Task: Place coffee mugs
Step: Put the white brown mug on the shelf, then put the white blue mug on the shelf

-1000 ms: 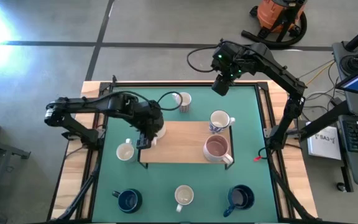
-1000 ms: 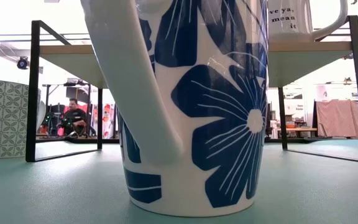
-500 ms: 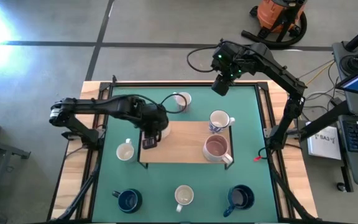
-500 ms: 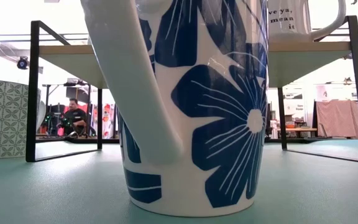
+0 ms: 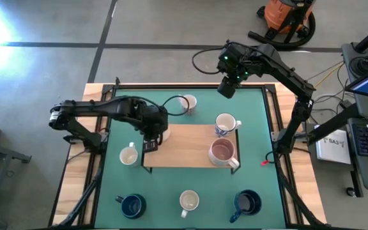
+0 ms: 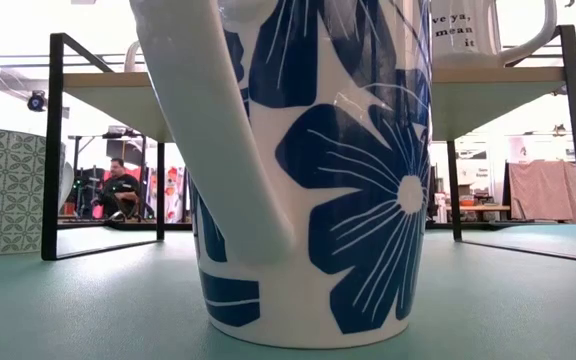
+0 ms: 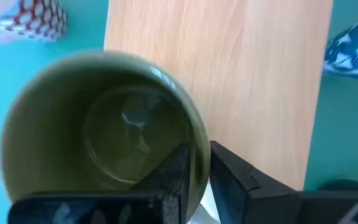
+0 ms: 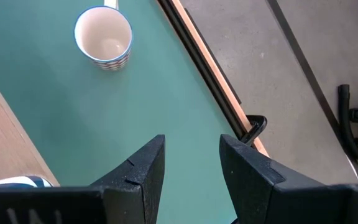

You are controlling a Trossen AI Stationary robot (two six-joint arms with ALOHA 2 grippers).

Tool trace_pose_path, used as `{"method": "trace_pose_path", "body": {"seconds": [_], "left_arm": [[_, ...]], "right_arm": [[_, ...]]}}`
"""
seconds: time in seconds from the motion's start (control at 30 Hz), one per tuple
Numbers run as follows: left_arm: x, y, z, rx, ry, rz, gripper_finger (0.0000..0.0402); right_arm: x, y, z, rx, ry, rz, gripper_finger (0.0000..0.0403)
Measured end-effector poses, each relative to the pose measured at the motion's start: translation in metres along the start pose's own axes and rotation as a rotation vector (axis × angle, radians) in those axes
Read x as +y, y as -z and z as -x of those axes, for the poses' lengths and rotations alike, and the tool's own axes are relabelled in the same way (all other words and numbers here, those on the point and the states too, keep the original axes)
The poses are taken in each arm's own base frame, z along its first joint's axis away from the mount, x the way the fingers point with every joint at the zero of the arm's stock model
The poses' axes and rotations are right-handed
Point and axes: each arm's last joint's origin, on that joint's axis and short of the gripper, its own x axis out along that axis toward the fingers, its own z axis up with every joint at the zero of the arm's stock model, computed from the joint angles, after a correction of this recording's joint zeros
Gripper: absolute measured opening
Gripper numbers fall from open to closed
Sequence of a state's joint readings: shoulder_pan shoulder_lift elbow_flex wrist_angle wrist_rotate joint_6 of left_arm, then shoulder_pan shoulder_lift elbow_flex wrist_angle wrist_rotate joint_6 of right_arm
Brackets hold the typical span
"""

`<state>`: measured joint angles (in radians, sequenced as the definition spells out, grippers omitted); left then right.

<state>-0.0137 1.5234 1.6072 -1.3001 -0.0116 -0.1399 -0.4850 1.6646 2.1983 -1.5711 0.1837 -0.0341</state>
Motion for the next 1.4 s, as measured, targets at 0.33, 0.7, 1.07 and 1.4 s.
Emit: {"method": "trace_pose_path", "body": {"seconds": [0.33, 0.7, 1.07, 1.4], "left_arm": [[-0.006, -0.003, 0.037, -0.063, 0.017, 0.053, 0.0038], [-0.064, 0.046, 0.051, 0.050, -0.066, 0.255, 0.0038], [-0.115, 0.106, -0.003, 0.203, -0.163, 0.341, 0.0038], [-0.111, 0.135, -0.061, 0.240, -0.246, 0.246, 0.0038]], "right_arm": [[0.000, 0.000, 0.000, 0.000, 0.000, 0.000, 0.0141], [0.000, 0.000, 0.000, 0.000, 0.000, 0.014, 0.0141], [-0.001, 0.008, 0.017, -0.044, -0.045, -0.027, 0.0141], [0.019, 0.030, 0.028, -0.028, -0.079, -0.079, 0.0141]]}}
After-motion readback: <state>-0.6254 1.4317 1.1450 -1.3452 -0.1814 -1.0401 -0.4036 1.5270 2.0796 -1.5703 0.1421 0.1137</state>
